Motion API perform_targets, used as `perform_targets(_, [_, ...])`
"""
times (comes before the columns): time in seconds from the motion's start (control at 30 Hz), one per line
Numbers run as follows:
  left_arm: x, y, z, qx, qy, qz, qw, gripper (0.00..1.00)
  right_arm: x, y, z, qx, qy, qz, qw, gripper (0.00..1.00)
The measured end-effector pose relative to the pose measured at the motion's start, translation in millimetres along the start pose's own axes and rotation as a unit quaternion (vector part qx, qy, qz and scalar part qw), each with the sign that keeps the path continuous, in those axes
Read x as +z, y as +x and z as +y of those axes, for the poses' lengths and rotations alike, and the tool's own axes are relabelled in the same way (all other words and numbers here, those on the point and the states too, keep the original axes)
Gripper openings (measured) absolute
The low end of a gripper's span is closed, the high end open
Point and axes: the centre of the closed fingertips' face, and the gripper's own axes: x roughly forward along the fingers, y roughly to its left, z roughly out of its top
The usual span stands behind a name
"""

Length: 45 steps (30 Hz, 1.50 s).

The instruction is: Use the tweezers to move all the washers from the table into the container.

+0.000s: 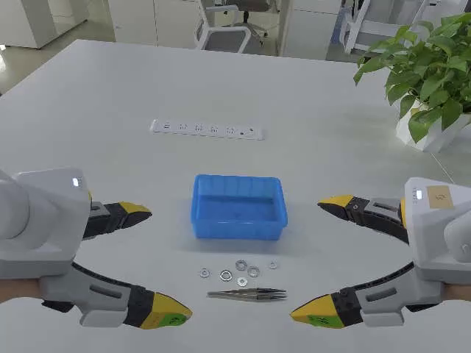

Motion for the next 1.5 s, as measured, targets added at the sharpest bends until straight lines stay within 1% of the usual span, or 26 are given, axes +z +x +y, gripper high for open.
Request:
perform_targets(0.07, [0.9, -0.7, 1.3, 0.001, 0.002, -0.002, 1.0, 0.96, -2.1, 1.6, 2.5, 0.005, -0.005, 0.004, 1.0, 0.98])
perform_targets(0.17, [4.5, -1.7, 5.9, 0.009, 0.001, -0.01, 0.9999, 0.96, -3.9, 2.7, 5.0, 0.009, -0.008, 0.007, 0.9999, 0.98])
perform_targets(0.27, [9.4, -2.2, 5.0, 0.004, 0.013, -0.015, 0.9998, 0.96, -3.5, 3.0, 5.8, 0.011, -0.007, 0.006, 0.9999, 0.98])
perform_targets(0.37, [9.9, -1.8, 3.6, -0.003, 0.02, -0.011, 0.9997, 0.96, -1.5, 3.0, 6.3, 0.011, -0.006, 0.0, 0.9999, 0.97])
perform_targets(0.47, [10.4, -1.0, 5.0, -0.002, 0.033, -0.008, 0.9994, 0.96, -1.4, 2.8, 5.5, 0.008, -0.011, 0.002, 0.9999, 0.97])
perform_targets(0.6, [14.2, 0.3, 7.0, 0.002, 0.047, -0.01, 0.9989, 0.96, 0.9, 1.7, 2.7, 0.002, -0.011, -0.001, 0.9999, 0.97])
perform_targets(0.67, [14.9, 0.2, 7.1, 0.002, 0.051, -0.006, 0.9987, 0.96, 2.5, 0.8, 3.2, 0.001, -0.01, -0.002, 0.9999, 0.97])
perform_targets(0.83, [22.5, -0.3, 9.6, 0.006, 0.047, -0.02, 0.9987, 0.96, 4.4, -0.4, 2.0, -0.001, -0.007, -0.005, 1.0, 0.96])
perform_targets(0.97, [22.6, 0.4, 9.9, 0.007, 0.05, -0.019, 0.9985, 0.96, 4.3, -0.5, 1.8, -0.001, -0.01, -0.002, 0.9999, 0.96])
perform_targets(1.07, [23.6, 0.7, 9.5, 0.006, 0.051, -0.025, 0.9984, 0.96, 4.4, -0.8, 1.7, 0.0, -0.012, -0.001, 0.9999, 0.96])
perform_targets(1.17, [19.2, 1.2, 9.9, 0.008, 0.047, -0.019, 0.9987, 0.96, 3.2, -0.4, 1.1, 0.0, -0.013, 0.0, 0.9999, 0.96])
perform_targets(1.27, [18.1, 1.7, 10.2, 0.012, 0.037, -0.025, 0.9989, 0.96, 1.0, -0.1, 3.1, 0.006, -0.011, 0.003, 0.9999, 0.96])
perform_targets(1.4, [17.2, 3.0, 8.8, 0.017, 0.036, -0.031, 0.9987, 0.94, -2.1, 1.0, 3.7, 0.008, -0.012, 0.007, 0.9999, 0.96])
perform_targets(1.43, [18.4, 2.8, 6.7, 0.012, 0.038, -0.034, 0.9986, 0.95, -0.9, 1.2, 5.2, 0.008, -0.012, 0.006, 0.9999, 0.96])
perform_targets(1.5, [22.5, 2.3, 6.4, 0.011, 0.039, -0.044, 0.9982, 0.95, -0.7, 1.6, 4.7, 0.008, -0.013, 0.006, 0.9999, 0.96])
